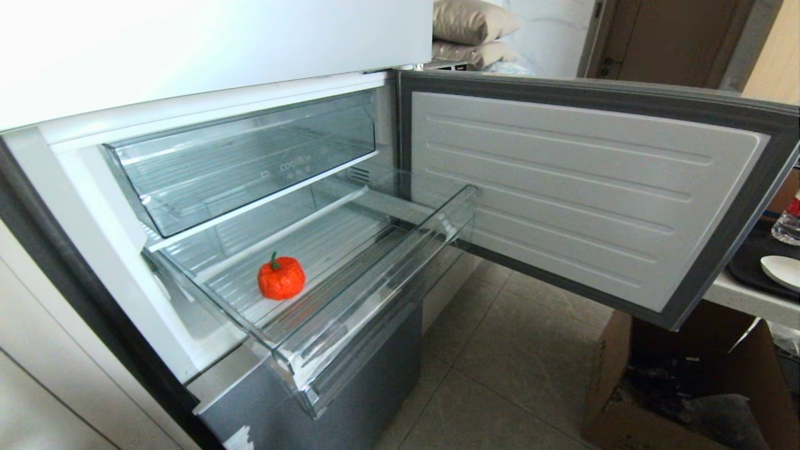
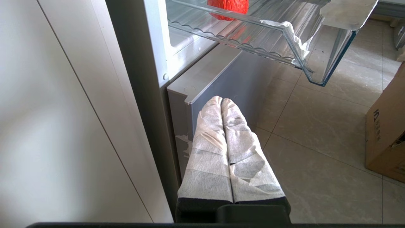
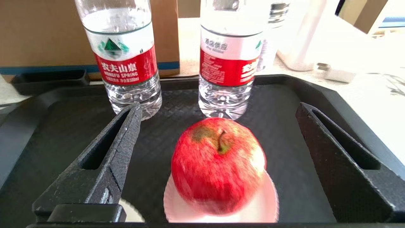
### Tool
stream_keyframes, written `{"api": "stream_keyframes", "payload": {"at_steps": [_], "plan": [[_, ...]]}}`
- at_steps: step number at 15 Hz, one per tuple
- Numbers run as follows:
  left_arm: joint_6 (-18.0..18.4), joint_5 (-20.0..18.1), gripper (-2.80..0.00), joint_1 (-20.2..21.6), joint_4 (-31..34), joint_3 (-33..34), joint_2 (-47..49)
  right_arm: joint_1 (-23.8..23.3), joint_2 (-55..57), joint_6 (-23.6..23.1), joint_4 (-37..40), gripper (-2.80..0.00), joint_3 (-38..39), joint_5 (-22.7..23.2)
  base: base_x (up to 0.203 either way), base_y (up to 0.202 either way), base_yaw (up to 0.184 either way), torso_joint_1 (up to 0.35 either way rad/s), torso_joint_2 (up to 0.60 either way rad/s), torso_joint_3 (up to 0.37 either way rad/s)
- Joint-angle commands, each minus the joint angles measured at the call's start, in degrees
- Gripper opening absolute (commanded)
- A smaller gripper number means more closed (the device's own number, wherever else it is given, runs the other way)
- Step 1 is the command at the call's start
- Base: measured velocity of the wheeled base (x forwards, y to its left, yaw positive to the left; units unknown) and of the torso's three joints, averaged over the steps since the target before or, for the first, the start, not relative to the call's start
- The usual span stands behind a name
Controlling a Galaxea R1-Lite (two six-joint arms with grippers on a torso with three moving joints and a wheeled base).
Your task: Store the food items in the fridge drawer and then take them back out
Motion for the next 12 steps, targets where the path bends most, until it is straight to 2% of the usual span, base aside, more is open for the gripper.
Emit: {"api": "stream_keyframes", "payload": {"at_steps": [1,12], "plan": [[0.0,0.0,-2.80,0.0,0.0,0.0,0.0,0.0,2.7,0.1,-0.3,0.00,-1.1,0.3,0.000,0.000,0.000,0.000,0.00,0.000],[0.0,0.0,-2.80,0.0,0.0,0.0,0.0,1.1,8.2,0.2,-0.3,0.00,-3.2,0.8,0.000,0.000,0.000,0.000,0.00,0.000]]}}
